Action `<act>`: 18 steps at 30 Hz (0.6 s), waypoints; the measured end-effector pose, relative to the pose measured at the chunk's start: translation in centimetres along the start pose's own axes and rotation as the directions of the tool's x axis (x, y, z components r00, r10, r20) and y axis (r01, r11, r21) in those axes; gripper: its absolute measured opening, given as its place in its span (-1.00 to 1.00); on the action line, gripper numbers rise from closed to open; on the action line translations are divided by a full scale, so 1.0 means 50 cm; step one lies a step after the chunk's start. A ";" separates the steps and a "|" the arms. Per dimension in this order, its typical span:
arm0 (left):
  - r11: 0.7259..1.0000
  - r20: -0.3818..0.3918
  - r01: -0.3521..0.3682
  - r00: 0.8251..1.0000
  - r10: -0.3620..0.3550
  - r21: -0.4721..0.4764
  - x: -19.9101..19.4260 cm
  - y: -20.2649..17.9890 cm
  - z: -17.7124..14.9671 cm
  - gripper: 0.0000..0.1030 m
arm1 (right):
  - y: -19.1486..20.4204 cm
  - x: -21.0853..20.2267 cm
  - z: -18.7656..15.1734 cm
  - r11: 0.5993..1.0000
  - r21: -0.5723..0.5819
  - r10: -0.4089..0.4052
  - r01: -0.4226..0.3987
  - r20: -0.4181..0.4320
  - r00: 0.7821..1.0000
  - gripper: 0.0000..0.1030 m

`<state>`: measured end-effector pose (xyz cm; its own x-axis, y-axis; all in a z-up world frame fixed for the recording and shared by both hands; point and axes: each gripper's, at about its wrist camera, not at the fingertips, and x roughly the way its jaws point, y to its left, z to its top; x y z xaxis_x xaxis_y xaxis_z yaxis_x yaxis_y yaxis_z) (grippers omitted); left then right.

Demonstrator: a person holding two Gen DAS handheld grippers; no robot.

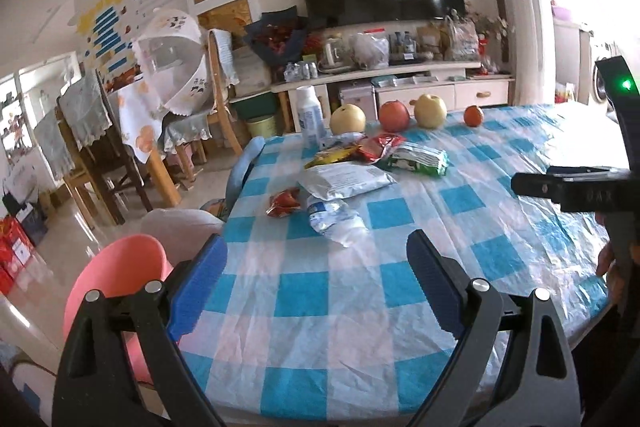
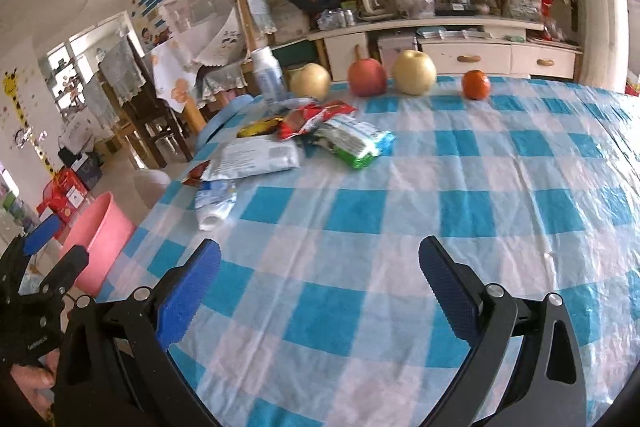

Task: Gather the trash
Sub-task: 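Move both open grippers back over the snack wrappers on the table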

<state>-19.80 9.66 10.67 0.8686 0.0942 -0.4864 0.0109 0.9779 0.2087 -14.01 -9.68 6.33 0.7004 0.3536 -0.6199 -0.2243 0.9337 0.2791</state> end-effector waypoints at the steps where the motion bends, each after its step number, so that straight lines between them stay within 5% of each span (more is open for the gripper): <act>1: 1.000 -0.002 0.000 1.000 0.000 0.004 0.001 -0.003 0.006 0.78 | -0.007 -0.002 0.002 1.000 0.006 -0.004 0.004 0.003 1.000 0.91; 10: 0.997 -0.052 0.033 0.998 -0.036 -0.074 0.083 -0.006 0.119 0.78 | -0.060 0.029 0.046 0.997 0.070 -0.023 0.025 -0.024 0.999 0.90; 18: 0.956 -0.128 0.102 0.982 -0.142 -0.276 0.329 0.017 0.249 0.78 | -0.103 0.109 0.096 0.991 0.134 -0.011 0.014 -0.020 1.000 0.90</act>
<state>0.69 9.74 13.41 0.7878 -0.0221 -0.6155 -0.0380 0.9957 -0.0844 -5.76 -12.84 5.03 0.6889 0.3444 -0.6378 -0.1216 0.9224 0.3667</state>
